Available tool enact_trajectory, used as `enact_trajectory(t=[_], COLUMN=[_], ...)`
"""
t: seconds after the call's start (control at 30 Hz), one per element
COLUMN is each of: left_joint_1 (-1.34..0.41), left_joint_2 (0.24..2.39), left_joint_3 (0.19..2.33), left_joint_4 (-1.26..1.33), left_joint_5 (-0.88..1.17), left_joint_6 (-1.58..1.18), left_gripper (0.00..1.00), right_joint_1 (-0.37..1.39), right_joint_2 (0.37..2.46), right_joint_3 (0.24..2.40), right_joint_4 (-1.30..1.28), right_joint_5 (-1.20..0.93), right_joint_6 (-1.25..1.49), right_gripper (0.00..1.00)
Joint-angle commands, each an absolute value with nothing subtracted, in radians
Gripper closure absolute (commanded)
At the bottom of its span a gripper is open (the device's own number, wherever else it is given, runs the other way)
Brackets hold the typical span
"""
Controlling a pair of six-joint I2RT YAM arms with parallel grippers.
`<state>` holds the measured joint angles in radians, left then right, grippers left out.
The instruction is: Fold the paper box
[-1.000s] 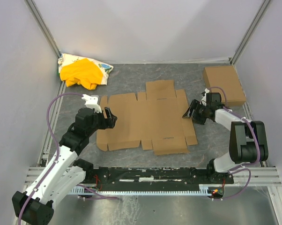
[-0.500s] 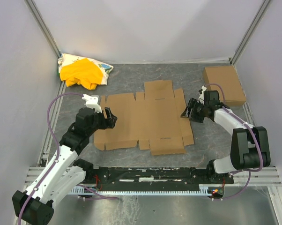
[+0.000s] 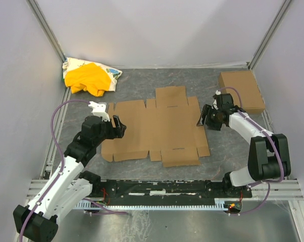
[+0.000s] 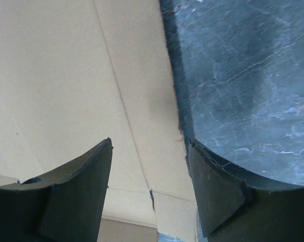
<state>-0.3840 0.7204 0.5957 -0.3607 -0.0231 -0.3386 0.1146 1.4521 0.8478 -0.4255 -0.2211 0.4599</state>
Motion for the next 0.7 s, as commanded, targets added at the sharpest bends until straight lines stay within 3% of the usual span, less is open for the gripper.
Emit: enact_trajectory(t=[0.0,0.2,0.43,0.67], left_joint_1=[-0.388,-0.388,-0.388,-0.388], left_joint_2=[0.713,0.712,0.716,0.726], left_joint_3=[0.627,0.627,0.627,0.625], left_joint_4=[-0.332,-0.333,-0.333,-0.328], left_joint_5=[-0.020,-0.022,-0.022,-0.019], left_joint_6=[-0.339,-0.339,-0.339,-0.342], left_gripper=[0.21,0.21,0.21,0.21], right_joint_1=[0.114,0.123,0.145,0.225], right_joint_2=[1.515,1.553,1.595,1.518], right_joint_3=[0.922,0.909,0.910,0.925], right_joint_4=[-0.483,-0.451,-0.417,-0.494], right_joint_5=[-0.121,-0.126,-0.197,0.014], right_joint_6=[0.442,0.440,0.432,0.439], right_gripper=[0.29,0.25,0.30,0.31])
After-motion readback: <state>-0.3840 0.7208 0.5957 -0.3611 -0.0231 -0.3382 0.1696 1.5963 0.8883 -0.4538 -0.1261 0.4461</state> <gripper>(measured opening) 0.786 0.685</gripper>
